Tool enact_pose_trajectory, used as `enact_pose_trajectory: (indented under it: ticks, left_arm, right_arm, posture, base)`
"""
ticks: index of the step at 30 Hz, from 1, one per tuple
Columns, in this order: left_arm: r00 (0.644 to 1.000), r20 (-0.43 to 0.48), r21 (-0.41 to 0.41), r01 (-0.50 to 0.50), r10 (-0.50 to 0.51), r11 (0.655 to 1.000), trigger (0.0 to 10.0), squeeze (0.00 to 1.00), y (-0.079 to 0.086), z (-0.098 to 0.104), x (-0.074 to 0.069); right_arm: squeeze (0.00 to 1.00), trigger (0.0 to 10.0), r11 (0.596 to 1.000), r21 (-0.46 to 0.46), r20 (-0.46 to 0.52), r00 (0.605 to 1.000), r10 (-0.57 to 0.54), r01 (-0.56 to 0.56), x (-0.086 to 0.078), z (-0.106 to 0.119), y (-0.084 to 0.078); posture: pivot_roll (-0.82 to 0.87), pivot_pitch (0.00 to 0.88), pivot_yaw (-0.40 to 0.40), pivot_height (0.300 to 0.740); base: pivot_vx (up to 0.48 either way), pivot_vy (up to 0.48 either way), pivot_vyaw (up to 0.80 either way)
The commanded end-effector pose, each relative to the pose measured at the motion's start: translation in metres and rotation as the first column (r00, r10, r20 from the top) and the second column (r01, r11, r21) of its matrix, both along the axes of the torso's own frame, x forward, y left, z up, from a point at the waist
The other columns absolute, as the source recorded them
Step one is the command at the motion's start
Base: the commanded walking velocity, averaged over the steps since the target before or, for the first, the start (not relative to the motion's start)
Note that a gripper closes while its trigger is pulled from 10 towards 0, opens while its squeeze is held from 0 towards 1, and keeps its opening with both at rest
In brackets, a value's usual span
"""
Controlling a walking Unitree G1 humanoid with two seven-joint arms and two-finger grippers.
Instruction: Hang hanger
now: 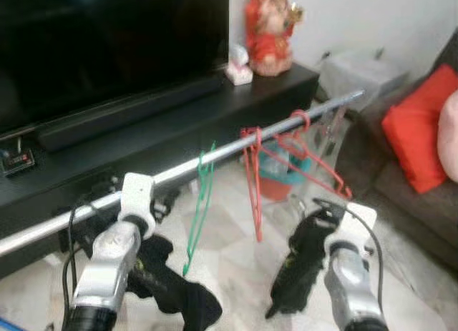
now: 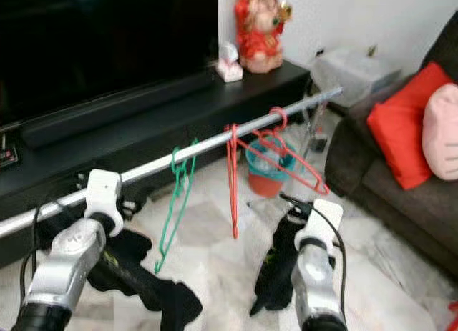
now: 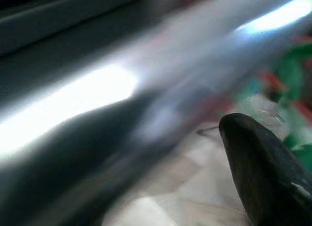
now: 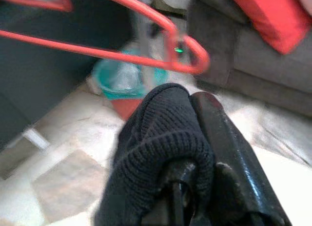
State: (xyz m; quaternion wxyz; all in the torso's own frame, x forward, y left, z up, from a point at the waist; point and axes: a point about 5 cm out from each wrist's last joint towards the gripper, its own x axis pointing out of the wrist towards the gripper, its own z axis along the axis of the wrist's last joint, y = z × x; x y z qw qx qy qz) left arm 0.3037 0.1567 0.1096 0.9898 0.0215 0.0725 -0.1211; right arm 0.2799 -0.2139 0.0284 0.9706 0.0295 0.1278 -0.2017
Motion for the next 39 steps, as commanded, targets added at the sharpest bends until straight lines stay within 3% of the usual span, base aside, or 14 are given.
enact_pose_trajectory:
  ticks: [1,9,20,27,31,39]
  left_arm:
    - [1.000,0.021,0.020,-0.002,0.002,1.000,10.0,0.00,0.005,0.006,0.001]
    - [0.999,0.005,0.016,0.045,-0.045,0.999,10.0,0.00,0.001,0.006,-0.001]
    - [0.984,-0.005,0.107,0.178,-0.178,0.978,10.0,0.00,-0.017,0.020,-0.004]
    - [0.988,-0.006,0.148,0.157,-0.157,0.977,10.0,0.00,-0.021,0.027,-0.010]
    - [0.993,-0.011,0.120,0.117,-0.117,0.986,10.0,0.00,-0.016,0.023,-0.012]
    - [0.997,-0.030,0.138,0.081,-0.077,0.987,10.0,0.00,-0.002,0.019,-0.018]
  right_arm:
    - [0.00,10.0,1.000,0.000,0.040,0.999,0.004,-0.004,0.006,0.008,0.002]
    - [0.00,10.0,1.000,-0.001,0.039,0.999,0.005,-0.005,0.006,0.008,0.002]
    - [0.00,10.0,1.000,0.001,0.035,0.999,0.004,-0.004,0.006,0.008,0.004]
    - [0.00,10.0,1.000,0.006,0.032,0.999,0.000,0.000,0.005,0.006,0.005]
    - [0.00,10.0,1.000,0.010,0.033,0.999,0.000,-0.001,0.005,0.006,0.007]
    - [0.00,10.0,1.000,0.008,0.031,0.999,-0.004,0.004,0.005,0.006,0.005]
  posture:
    - [-0.19,0.000,0.019,0.740]
    - [-0.19,0.000,0.019,0.740]
    - [-0.18,0.000,0.026,0.740]
    - [-0.18,0.000,0.034,0.740]
    - [-0.19,0.000,0.038,0.740]
    - [-0.18,0.000,0.031,0.740]
  base:
    - [0.000,0.000,0.00]
    - [0.000,0.000,0.00]
    - [0.000,0.000,0.00]
    - [0.000,0.000,0.00]
    - [0.000,0.000,0.00]
    - [0.000,-0.134,0.00]
